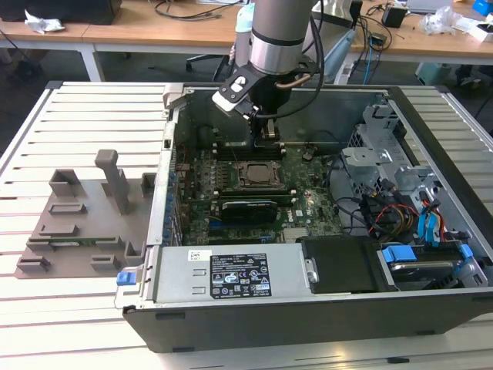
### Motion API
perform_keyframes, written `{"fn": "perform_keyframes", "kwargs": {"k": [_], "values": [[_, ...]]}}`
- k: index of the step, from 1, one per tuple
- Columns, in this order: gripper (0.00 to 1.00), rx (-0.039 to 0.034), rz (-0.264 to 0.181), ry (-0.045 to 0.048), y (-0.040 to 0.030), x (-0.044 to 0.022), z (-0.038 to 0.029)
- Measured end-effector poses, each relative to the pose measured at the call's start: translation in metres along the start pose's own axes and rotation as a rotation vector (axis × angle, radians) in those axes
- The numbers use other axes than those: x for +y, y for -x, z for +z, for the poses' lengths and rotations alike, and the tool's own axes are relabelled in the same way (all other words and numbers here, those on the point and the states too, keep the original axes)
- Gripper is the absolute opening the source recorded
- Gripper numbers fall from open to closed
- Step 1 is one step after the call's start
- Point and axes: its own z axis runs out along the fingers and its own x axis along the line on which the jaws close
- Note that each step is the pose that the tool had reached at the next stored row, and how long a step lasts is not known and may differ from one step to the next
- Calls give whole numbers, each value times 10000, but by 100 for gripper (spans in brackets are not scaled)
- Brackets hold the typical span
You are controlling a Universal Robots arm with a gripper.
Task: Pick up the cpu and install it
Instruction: 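Install the first cpu locking lever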
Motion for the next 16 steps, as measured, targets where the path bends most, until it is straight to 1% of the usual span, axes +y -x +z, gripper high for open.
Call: {"fn": "perform_keyframes", "kwargs": {"k": [3, 4, 8, 10, 12, 16], "values": [[11, -3, -59, 0, 0, 0, 0], [11, -15, -272, -1, 1, 0, 0], [11, -42, -722, -2, 0, 1, 0], [11, -63, -1081, -3, 0, 1, 0], [11, -103, -1748, -5, 0, 0, 0], [11, -132, -2238, -7, 0, 0, 0]]}}
